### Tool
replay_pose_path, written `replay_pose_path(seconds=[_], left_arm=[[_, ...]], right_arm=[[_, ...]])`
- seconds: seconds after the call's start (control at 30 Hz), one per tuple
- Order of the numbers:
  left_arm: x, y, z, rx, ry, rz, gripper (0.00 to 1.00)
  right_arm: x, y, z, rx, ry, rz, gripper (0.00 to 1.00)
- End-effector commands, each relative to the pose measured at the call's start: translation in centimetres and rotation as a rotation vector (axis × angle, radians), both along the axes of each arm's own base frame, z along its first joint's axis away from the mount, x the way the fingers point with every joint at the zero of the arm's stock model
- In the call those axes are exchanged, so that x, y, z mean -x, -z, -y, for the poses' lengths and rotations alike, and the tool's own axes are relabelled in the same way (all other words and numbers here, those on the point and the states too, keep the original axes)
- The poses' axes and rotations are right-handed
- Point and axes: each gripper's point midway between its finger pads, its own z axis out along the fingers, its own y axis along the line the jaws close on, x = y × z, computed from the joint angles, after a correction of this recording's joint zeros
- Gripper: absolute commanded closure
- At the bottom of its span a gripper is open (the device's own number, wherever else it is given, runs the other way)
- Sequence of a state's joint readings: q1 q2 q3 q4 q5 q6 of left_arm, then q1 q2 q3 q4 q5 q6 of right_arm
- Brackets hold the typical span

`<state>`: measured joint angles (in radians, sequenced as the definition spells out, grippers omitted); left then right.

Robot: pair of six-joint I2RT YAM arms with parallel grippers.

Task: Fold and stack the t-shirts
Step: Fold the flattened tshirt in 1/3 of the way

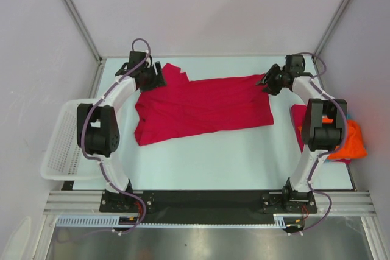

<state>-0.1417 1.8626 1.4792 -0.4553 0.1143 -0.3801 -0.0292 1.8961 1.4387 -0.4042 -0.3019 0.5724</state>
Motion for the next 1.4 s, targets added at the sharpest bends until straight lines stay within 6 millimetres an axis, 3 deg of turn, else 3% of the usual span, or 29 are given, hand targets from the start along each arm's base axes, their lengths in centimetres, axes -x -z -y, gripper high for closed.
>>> replay_pose_path(seconds=[0.0,0.2,0.33,0.43,0.57,0.63,0.67,0.73,0.77,0.8,0.9,1.0,1.07,1.17,1.37], left_arm=[[-3.5,-3.4,0.3,-0.059,0.145,0.203,0.23],[-7.2,-3.7,-0.3,-0.052,0.173,0.263,0.21],[-9.2,-1.3,-2.2,-0.058,0.093,0.188,0.21],[-9.3,-0.1,-3.5,-0.039,0.035,0.112,0.2],[-6.5,0.4,-3.0,0.025,-0.009,0.049,0.2],[-3.8,0.8,-2.5,0.042,-0.018,0.02,0.2],[-2.1,2.2,-2.2,0.052,-0.024,-0.017,0.2],[-0.5,1.6,-1.8,0.059,-0.019,-0.02,0.2],[0.3,1.6,-1.4,0.076,-0.021,-0.031,0.2],[1.7,1.8,-1.2,0.087,-0.018,-0.044,0.2],[4.0,1.6,-0.1,0.111,-0.015,-0.047,0.2],[5.0,1.4,1.4,0.116,0.014,-0.037,0.2],[5.2,2.3,1.9,0.117,0.025,-0.061,0.2],[5.8,3.6,2.2,0.131,0.027,-0.102,0.21],[7.7,4.2,2.6,0.142,0.028,-0.09,0.21]], right_arm=[[-3.5,0.1,-3.4,-0.374,-0.091,0.063,0.51],[-5.8,0.1,-4.6,-0.394,-0.115,0.106,0.49],[-6.5,-0.5,-4.6,-0.366,-0.124,0.118,0.49],[-6.1,-0.9,-4.5,-0.298,-0.146,0.112,0.49],[-4.4,-1.1,-4.4,-0.231,-0.16,0.085,0.49],[-3.1,-1.2,-4.6,-0.213,-0.165,0.083,0.49],[-2.6,-1.2,-4.9,-0.205,-0.17,0.08,0.49],[-1.0,-0.1,-5.0,-0.194,-0.177,0.045,0.49],[-0.4,-0.6,-4.9,-0.188,-0.18,0.05,0.5],[0.4,-0.4,-6.2,-0.179,-0.21,0.044,0.5],[2.8,0.4,-6.9,-0.135,-0.238,0.015,0.5],[4.8,1.2,-7.0,-0.107,-0.25,-0.016,0.5],[5.7,2.0,-7.1,-0.114,-0.248,-0.036,0.5],[6.5,3.0,-6.8,-0.099,-0.243,-0.073,0.51],[7.6,4.6,-6.0,-0.088,-0.217,-0.142,0.53]])
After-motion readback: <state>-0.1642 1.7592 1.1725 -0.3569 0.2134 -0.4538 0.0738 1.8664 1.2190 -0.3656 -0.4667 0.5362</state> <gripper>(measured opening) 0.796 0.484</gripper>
